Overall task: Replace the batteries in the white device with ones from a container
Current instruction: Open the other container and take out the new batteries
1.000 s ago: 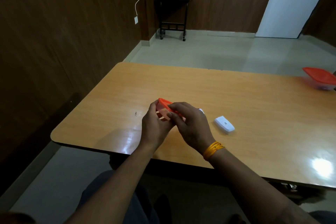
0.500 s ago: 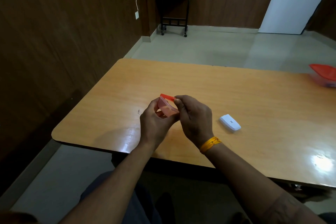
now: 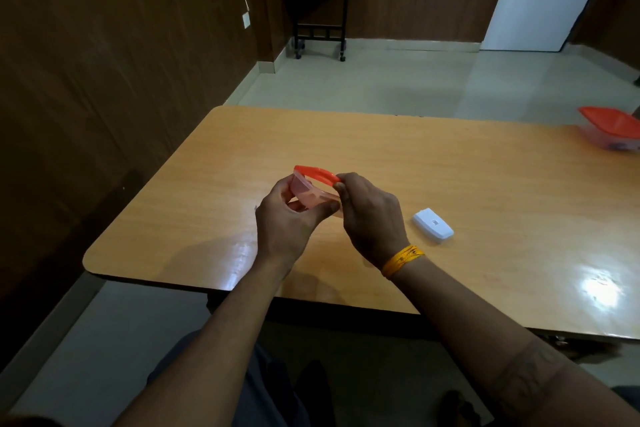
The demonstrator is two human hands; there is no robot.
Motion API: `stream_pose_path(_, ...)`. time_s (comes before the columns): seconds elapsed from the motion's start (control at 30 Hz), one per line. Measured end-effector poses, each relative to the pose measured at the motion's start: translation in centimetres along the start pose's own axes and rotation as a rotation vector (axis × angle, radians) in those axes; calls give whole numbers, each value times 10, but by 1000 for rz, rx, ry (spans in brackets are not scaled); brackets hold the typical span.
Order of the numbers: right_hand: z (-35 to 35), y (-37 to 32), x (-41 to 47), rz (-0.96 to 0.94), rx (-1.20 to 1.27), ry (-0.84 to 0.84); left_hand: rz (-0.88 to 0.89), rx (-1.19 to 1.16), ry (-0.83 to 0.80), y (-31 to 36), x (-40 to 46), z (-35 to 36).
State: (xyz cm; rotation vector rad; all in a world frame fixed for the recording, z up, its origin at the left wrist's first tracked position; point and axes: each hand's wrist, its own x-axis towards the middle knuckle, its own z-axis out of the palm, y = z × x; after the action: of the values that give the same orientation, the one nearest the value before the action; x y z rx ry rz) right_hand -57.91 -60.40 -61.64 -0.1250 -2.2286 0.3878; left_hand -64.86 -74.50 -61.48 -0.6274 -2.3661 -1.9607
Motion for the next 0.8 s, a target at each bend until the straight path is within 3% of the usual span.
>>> stream_pose_path(0.13,8,0,4,75,-1,29,-17,5,-3,-2,5,0)
stream_pose_path(0.23,8,5,15,240,53,116,-30,0,-57,-5,2,-4)
stream_pose_path(0.37,8,16,30,378,111,84,-70,-16,-60,-11,2,-12)
stream_pose_path(0.57,14,20,39,570,101,64,-169,-40,98,-17,10,-28)
stream_pose_path(0.8,36,12,42,705,80,-167,-302,66,286,-29,27,-48)
